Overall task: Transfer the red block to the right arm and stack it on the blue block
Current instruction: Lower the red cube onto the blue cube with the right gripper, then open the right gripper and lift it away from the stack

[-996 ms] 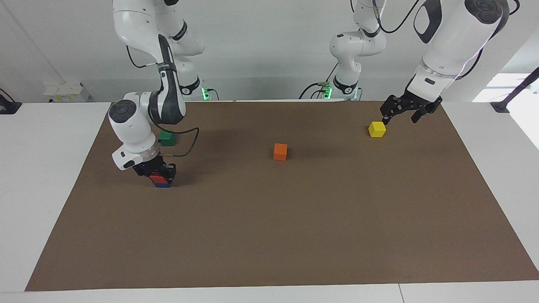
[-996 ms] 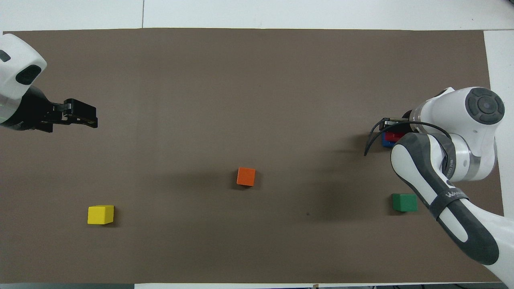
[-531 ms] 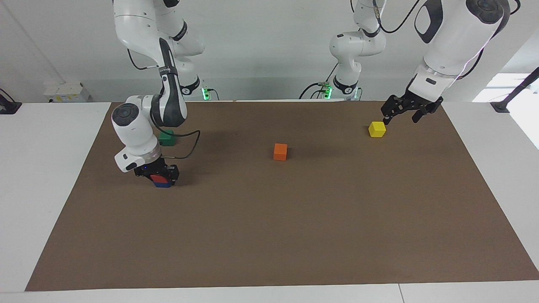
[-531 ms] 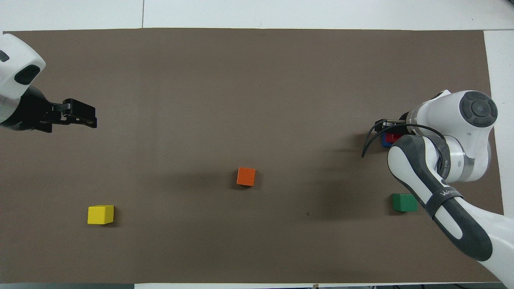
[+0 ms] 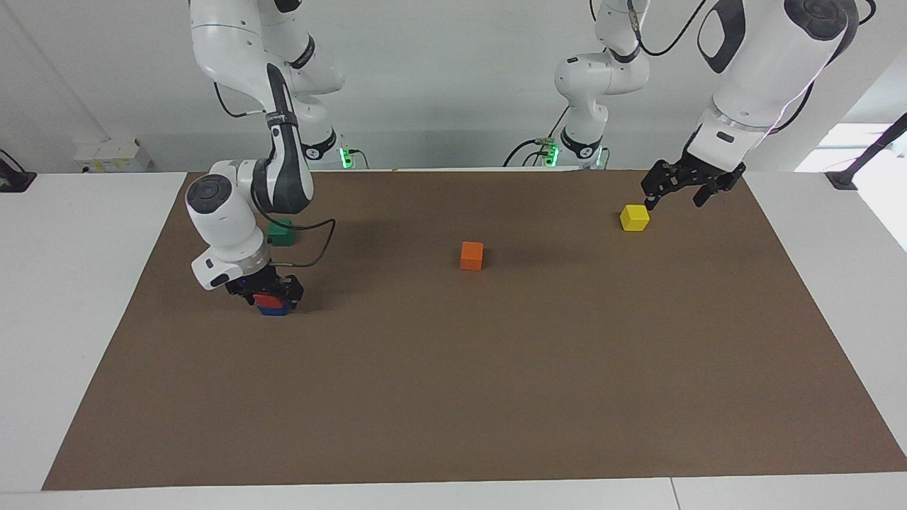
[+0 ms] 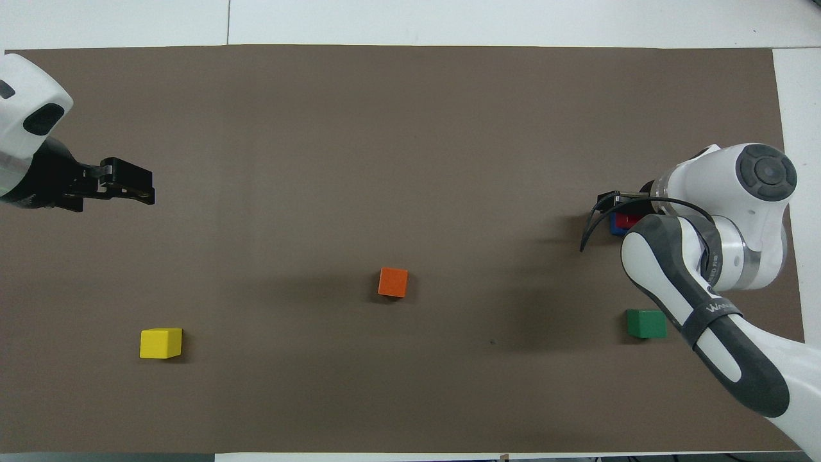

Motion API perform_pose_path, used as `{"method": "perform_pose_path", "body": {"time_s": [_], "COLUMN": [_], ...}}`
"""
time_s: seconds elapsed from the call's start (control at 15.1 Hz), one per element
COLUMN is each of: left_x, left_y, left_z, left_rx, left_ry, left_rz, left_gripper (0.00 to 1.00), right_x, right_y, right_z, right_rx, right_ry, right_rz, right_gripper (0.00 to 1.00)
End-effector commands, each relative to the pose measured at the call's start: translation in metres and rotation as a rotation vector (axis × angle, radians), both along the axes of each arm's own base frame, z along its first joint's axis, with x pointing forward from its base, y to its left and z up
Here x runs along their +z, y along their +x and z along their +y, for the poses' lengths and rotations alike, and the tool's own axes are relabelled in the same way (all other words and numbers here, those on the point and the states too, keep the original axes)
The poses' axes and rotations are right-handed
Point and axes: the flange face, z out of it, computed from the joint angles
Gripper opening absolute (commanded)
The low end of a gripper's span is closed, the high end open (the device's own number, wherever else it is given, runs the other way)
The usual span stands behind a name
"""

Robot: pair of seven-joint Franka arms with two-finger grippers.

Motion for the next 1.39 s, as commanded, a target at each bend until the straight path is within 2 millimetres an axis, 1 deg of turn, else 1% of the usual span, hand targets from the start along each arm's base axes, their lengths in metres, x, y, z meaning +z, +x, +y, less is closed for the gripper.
{"method": "perform_pose_path", "body": {"time_s": [0.0, 0.2, 0.46, 0.53, 0.66, 0.8, 0.93, 1.06, 1.2, 1.33], "left_x": [0.004, 0.004, 0.004, 0.004, 0.004, 0.004, 0.004, 0.004, 0.004, 0.004], "left_y": [-0.006, -0.006, -0.006, -0.006, -0.006, -0.006, -0.006, -0.006, -0.006, -0.006], "left_z": [0.003, 0.003, 0.003, 0.003, 0.003, 0.003, 0.003, 0.003, 0.003, 0.003], "left_rx": [-0.003, -0.003, -0.003, -0.003, -0.003, -0.003, -0.003, -0.003, -0.003, -0.003], "left_ry": [0.024, 0.024, 0.024, 0.024, 0.024, 0.024, 0.024, 0.024, 0.024, 0.024], "left_rz": [-0.003, -0.005, -0.003, -0.003, -0.003, -0.005, -0.003, -0.003, -0.003, -0.003], "left_gripper": [1.0, 1.0, 1.0, 1.0, 1.0, 1.0, 1.0, 1.0, 1.0, 1.0], "right_x": [0.013, 0.026, 0.035, 0.044, 0.07, 0.102, 0.144, 0.184, 0.21, 0.227], "right_y": [-0.002, -0.002, -0.001, -0.002, -0.002, 0.004, 0.009, 0.011, 0.008, 0.001], "right_z": [-0.005, -0.004, -0.005, -0.007, -0.005, -0.001, -0.001, -0.006, -0.009, -0.011], "right_rx": [-0.01, -0.001, 0.019, 0.024, 0.031, 0.047, 0.1, 0.154, 0.211, 0.237], "right_ry": [-0.012, -0.013, -0.022, -0.029, -0.033, -0.037, -0.038, -0.038, -0.033, -0.03], "right_rz": [0.034, 0.042, 0.031, 0.019, 0.026, 0.043, 0.045, 0.027, -0.008, -0.037], "right_gripper": [1.0, 1.0, 1.0, 1.0, 1.0, 1.0, 1.0, 1.0, 1.0, 1.0]}}
